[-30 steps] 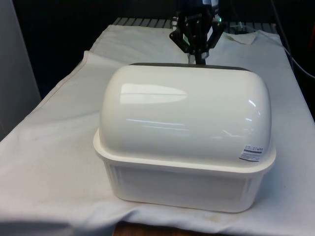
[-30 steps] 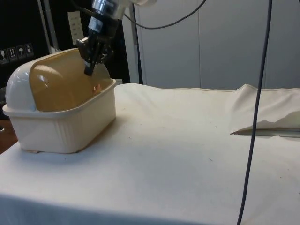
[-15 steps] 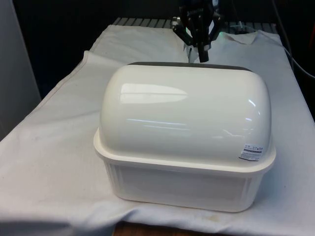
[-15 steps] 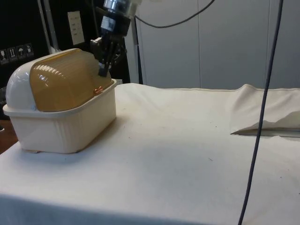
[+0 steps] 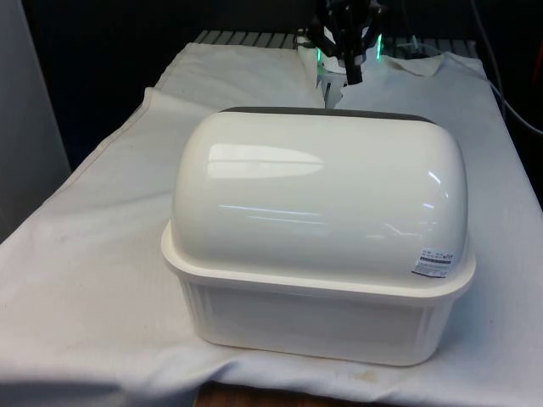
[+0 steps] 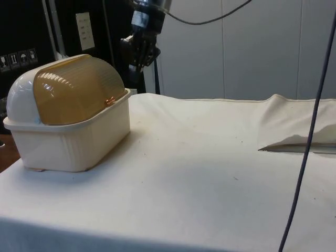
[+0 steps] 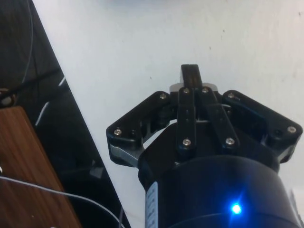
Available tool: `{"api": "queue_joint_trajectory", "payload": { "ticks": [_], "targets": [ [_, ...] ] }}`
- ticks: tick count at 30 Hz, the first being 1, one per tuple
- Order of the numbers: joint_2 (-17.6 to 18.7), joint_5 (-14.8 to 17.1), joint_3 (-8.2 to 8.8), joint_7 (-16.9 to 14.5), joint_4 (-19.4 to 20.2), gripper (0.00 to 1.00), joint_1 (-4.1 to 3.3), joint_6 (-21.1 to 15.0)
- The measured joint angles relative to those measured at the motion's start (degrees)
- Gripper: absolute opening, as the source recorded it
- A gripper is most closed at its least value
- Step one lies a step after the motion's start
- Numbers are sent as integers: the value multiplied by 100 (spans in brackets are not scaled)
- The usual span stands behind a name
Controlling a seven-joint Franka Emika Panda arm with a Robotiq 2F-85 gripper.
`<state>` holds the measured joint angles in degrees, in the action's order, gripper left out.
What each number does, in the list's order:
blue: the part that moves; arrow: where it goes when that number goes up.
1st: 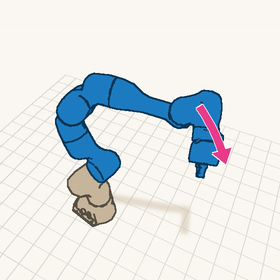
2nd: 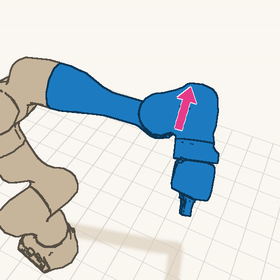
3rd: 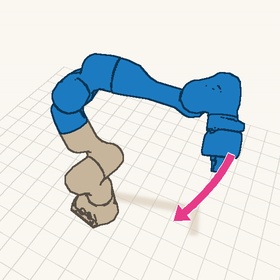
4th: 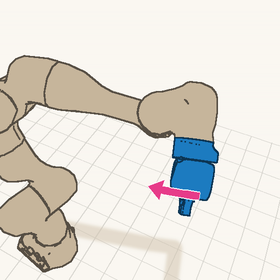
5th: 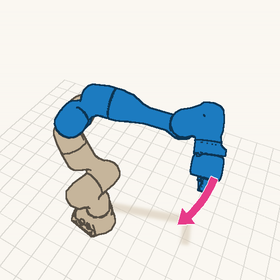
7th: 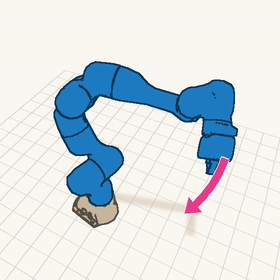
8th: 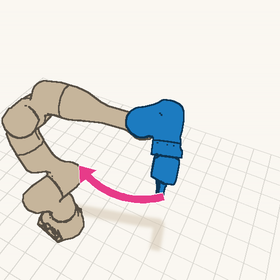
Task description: Open the lid, then close it.
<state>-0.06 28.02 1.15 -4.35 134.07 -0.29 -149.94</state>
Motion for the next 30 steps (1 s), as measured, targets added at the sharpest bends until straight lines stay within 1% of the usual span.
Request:
{"api": "queue_joint_trajectory", "payload": {
  "ticks": [7, 8, 11, 14, 15, 20, 23, 24, 29, 30],
  "targets": [
    [-292, -160, 17, 0, 298, 0, 0, 0],
    [-367, -252, 17, 6, 390, 0, 6, 0],
    [-453, -401, 23, 11, 504, 0, 6, -6],
    [-476, -447, 23, 11, 533, 0, 6, -6],
    [-527, -550, 23, 23, 602, 0, 11, -6],
    [-665, -773, 29, 34, 773, 0, 17, -6],
    [-716, -854, 29, 34, 831, 0, 23, -11],
    [-756, -951, 29, 40, 888, 0, 23, -17],
    [-837, -1152, 34, 52, 985, 0, 29, -29],
    [-837, -1152, 34, 52, 985, 0, 29, -29]
  ]
}}
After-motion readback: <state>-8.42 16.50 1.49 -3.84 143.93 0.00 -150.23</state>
